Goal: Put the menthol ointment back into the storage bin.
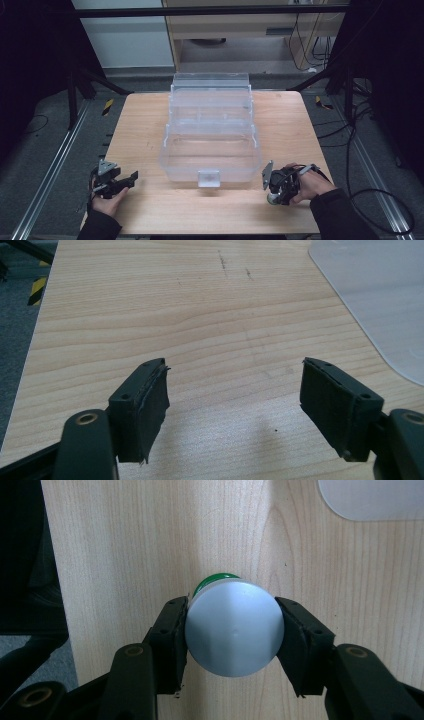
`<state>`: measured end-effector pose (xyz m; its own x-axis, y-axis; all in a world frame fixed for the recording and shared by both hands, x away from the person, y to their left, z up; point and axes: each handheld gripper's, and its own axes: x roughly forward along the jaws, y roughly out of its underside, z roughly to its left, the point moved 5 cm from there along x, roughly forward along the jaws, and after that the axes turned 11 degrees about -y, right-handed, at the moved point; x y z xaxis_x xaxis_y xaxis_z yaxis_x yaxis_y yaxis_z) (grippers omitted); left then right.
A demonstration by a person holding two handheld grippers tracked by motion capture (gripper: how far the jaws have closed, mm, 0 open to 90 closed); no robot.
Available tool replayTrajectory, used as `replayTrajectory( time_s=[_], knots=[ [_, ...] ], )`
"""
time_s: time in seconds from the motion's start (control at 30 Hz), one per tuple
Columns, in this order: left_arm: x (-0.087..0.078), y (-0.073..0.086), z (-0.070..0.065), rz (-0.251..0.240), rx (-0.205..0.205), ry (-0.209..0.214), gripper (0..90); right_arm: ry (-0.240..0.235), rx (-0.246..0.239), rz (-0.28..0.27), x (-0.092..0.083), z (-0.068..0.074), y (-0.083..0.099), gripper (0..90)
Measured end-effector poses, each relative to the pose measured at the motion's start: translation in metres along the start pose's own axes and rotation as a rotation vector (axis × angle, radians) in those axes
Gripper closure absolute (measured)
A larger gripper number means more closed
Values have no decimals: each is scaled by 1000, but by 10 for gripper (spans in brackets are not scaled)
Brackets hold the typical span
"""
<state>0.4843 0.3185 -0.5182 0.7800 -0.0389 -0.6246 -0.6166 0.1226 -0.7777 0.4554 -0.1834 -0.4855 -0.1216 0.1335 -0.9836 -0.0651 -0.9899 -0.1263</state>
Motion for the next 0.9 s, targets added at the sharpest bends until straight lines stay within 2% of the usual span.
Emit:
replayTrajectory(
  time_s=[0.33, 0.53, 0.57, 0.9],
  knots=[
    [0, 0, 0, 1, 1, -1, 268, -1, 7, 6, -1, -1, 1, 501],
    [0, 0, 0, 1, 1, -1, 268, -2, 18, -14, -5, -1, 2, 501],
    [0, 0, 0, 2, 1, 0, 268, -6, 31, -8, -6, 0, 3, 502],
    [0, 0, 0, 3, 1, 1, 268, 11, 50, -35, -23, 0, 5, 502]
  ],
)
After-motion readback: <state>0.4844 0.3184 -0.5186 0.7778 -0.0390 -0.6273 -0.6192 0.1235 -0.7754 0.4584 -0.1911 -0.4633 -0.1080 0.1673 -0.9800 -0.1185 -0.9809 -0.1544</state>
